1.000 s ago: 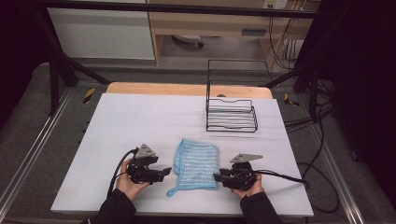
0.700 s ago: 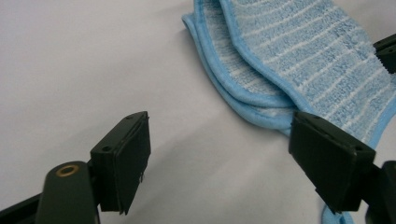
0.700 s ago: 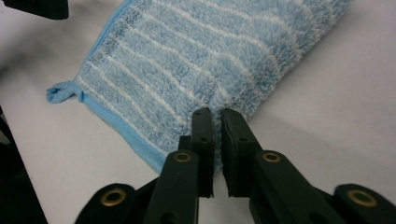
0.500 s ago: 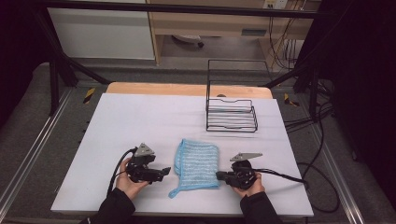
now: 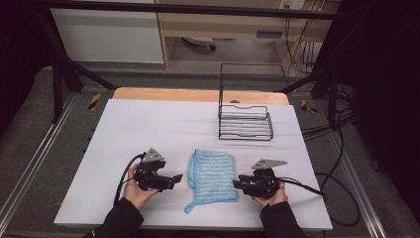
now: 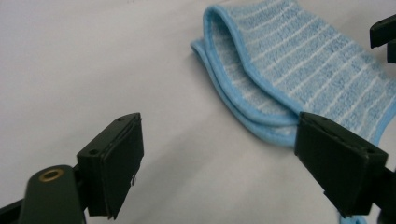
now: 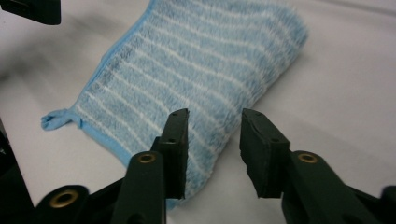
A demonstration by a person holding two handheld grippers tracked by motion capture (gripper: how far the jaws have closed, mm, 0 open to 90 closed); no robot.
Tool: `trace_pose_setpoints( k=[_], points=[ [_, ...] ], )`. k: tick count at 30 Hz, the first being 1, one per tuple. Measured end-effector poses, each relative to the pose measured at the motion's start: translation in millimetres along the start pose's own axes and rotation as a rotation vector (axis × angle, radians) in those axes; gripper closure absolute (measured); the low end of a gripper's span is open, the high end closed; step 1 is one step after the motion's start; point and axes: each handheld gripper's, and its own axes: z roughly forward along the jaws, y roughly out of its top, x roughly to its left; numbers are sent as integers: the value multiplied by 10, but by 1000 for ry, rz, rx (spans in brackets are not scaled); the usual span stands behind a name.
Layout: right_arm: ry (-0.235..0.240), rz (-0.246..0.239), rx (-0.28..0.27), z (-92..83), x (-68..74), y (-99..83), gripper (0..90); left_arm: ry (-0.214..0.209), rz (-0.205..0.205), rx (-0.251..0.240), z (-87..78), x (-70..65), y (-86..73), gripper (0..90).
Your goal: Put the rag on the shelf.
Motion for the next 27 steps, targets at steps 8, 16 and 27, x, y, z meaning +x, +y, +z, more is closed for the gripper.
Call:
trace_pose_setpoints(
  k=[8, 16, 27],
  points=[
    [-31, -42, -106, -70, -173, 137, 210, 10, -10, 2, 168, 31, 363, 92],
    [-15, -44, -127, -86, -281, 102, 98, 33, -22, 15, 434, 23, 607, 102],
    [-18, -39, -101, -51, -270, 71, 65, 32, -69, 96, 837, 60, 652, 352]
  ],
)
